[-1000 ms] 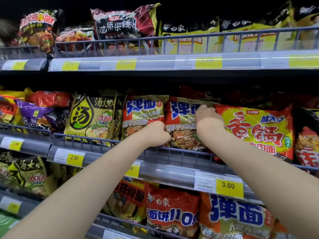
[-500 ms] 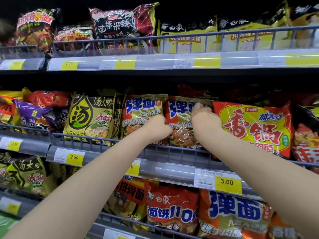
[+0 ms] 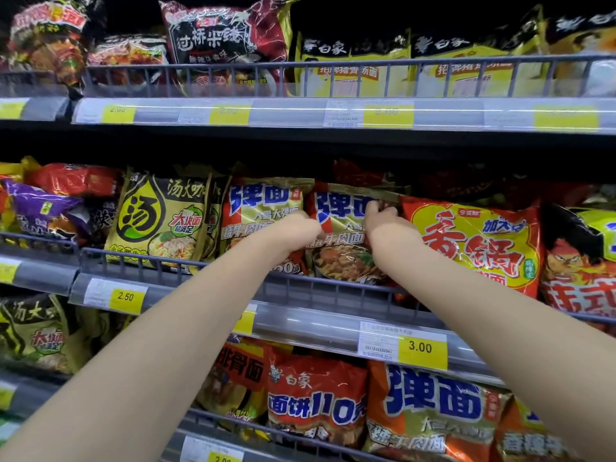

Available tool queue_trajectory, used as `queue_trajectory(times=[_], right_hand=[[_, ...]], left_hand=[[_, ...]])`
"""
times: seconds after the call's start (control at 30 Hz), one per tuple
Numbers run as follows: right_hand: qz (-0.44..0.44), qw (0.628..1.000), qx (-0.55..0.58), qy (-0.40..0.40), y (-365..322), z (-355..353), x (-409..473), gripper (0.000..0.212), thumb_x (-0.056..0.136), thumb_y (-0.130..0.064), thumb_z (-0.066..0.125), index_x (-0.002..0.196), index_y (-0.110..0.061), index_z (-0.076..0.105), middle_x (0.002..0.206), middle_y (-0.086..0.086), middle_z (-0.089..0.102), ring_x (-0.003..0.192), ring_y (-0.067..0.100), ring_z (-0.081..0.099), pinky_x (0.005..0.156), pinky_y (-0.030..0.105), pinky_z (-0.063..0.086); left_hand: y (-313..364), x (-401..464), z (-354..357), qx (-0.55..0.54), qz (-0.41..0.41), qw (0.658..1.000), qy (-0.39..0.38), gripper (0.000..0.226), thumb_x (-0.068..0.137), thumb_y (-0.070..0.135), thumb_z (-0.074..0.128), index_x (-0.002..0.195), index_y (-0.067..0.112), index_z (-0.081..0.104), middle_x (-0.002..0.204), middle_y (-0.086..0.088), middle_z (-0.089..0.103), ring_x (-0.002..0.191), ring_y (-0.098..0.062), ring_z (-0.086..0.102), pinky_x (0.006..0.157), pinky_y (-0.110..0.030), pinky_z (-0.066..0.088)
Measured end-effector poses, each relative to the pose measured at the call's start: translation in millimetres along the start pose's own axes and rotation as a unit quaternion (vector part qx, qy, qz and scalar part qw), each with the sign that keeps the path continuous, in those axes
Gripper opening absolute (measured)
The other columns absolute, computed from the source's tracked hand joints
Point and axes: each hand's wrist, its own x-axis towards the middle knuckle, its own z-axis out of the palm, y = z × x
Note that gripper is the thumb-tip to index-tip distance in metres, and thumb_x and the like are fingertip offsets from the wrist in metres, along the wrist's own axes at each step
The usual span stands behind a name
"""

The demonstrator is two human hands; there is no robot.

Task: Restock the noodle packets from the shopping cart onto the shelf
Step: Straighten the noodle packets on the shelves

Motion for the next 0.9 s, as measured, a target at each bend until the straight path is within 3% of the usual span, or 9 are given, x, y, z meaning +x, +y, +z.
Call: queue_trajectory(times=[0.23, 0.33, 0.4, 0.47, 0.5, 0.57, 0.7, 0.8, 0.9], right_hand=[[-0.03, 1.0, 0.004, 0.007, 9.3, 3.7, 5.2, 0.073, 0.084, 0.011, 0.053, 0.145, -0.001, 0.014, 0.139, 0.027, 0.036, 0.116, 0.04, 0.052, 0.085, 0.04, 0.047], [-0.025, 1.0, -0.008, 0.004, 6.8, 3.4, 2.1, 0.077, 0.083, 0.012, 0.054, 0.146, 0.0, 0.011, 0.141, 0.027, 0.033, 0.118, 0.04, 0.051, 0.08, 0.039, 0.046], [-0.012, 1.0, -0.023, 0.001, 3.6, 4.3, -1.0, 0.083, 0.082, 0.011, 0.058, 0.148, 0.0, 0.008, 0.143, 0.027, 0.03, 0.117, 0.038, 0.052, 0.073, 0.035, 0.042], [0.006, 1.0, -0.028, 0.003, 0.5, 5.4, -3.8, 0.089, 0.081, 0.008, 0.062, 0.149, 0.0, 0.005, 0.144, 0.027, 0.026, 0.118, 0.037, 0.052, 0.074, 0.034, 0.045], [0.012, 0.999, -0.029, 0.009, -0.9, 6.1, -6.0, 0.09, 0.081, 0.005, 0.064, 0.149, 0.001, 0.005, 0.145, 0.027, 0.025, 0.117, 0.036, 0.053, 0.078, 0.035, 0.048], [0.008, 0.998, -0.043, 0.043, -3.1, 8.6, -11.9, 0.088, 0.081, 0.001, 0.065, 0.148, 0.003, 0.007, 0.144, 0.027, 0.026, 0.112, 0.032, 0.058, 0.082, 0.033, 0.05], [-0.014, 0.991, -0.075, 0.111, -8.5, 11.3, -26.3, 0.077, 0.085, -0.003, 0.061, 0.146, 0.006, 0.015, 0.143, 0.03, 0.029, 0.112, 0.03, 0.058, 0.084, 0.031, 0.051], [0.0, 0.989, -0.08, 0.124, -15.9, 10.5, -32.7, 0.073, 0.087, -0.004, 0.06, 0.145, 0.007, 0.017, 0.144, 0.031, 0.028, 0.115, 0.032, 0.056, 0.084, 0.033, 0.052], [-0.009, 0.989, -0.068, 0.13, -26.5, 9.4, -36.2, 0.064, 0.089, -0.01, 0.06, 0.142, 0.006, 0.026, 0.142, 0.03, 0.033, 0.117, 0.035, 0.055, 0.086, 0.035, 0.051]], left_hand=[[-4.7, -6.8, -8.4, -0.05, 0.013, 0.998, -0.019, 0.053, 0.086, 0.005, 0.058, 0.135, 0.001, 0.04, 0.142, -0.016, 0.043, 0.129, -0.029, 0.043, 0.109, -0.045, 0.035], [-5.9, -11.8, -5.0, -0.002, 0.036, 0.999, -0.023, 0.055, 0.089, 0.007, 0.055, 0.14, 0.002, 0.034, 0.143, -0.015, 0.042, 0.13, -0.027, 0.042, 0.11, -0.043, 0.034], [-9.1, -13.4, -2.5, 0.064, 0.06, 0.996, -0.032, 0.047, 0.091, 0.01, 0.051, 0.136, 0.007, 0.039, 0.121, -0.005, 0.054, 0.108, -0.017, 0.054, 0.093, -0.033, 0.046], [-11.4, -14.5, -2.8, 0.113, 0.081, 0.99, -0.03, 0.021, 0.092, 0.011, 0.049, 0.112, 0.017, 0.048, 0.084, 0.01, 0.042, 0.072, -0.002, 0.042, 0.067, -0.021, 0.038], [-12.5, -16.1, -4.4, 0.131, 0.093, 0.987, -0.025, 0.018, 0.092, 0.01, 0.049, 0.108, 0.019, 0.047, 0.079, 0.011, 0.037, 0.066, -0.001, 0.038, 0.065, -0.022, 0.037], [-12.7, -23.9, -12.8, 0.169, 0.132, 0.977, -0.014, 0.022, 0.092, 0.01, 0.048, 0.114, 0.013, 0.052, 0.085, 0.005, 0.05, 0.067, -0.008, 0.049, 0.071, -0.028, 0.045], [-20.0, -39.1, -41.9, 0.243, 0.157, 0.956, 0.044, 0.034, 0.091, 0.007, 0.045, 0.122, 0.007, 0.06, 0.121, -0.011, 0.062, 0.104, -0.028, 0.061, 0.075, -0.024, 0.046], [-37.6, -42.8, -67.3, 0.299, 0.148, 0.94, 0.078, 0.032, 0.089, 0.01, 0.046, 0.115, 0.006, 0.063, 0.114, -0.013, 0.065, 0.098, -0.027, 0.062, 0.082, -0.035, 0.053], [-55.0, -43.9, -88.1, 0.326, 0.119, 0.934, 0.081, 0.036, 0.09, 0.011, 0.047, 0.125, 0.007, 0.057, 0.116, -0.014, 0.063, 0.09, -0.027, 0.062, 0.077, -0.033, 0.051]])
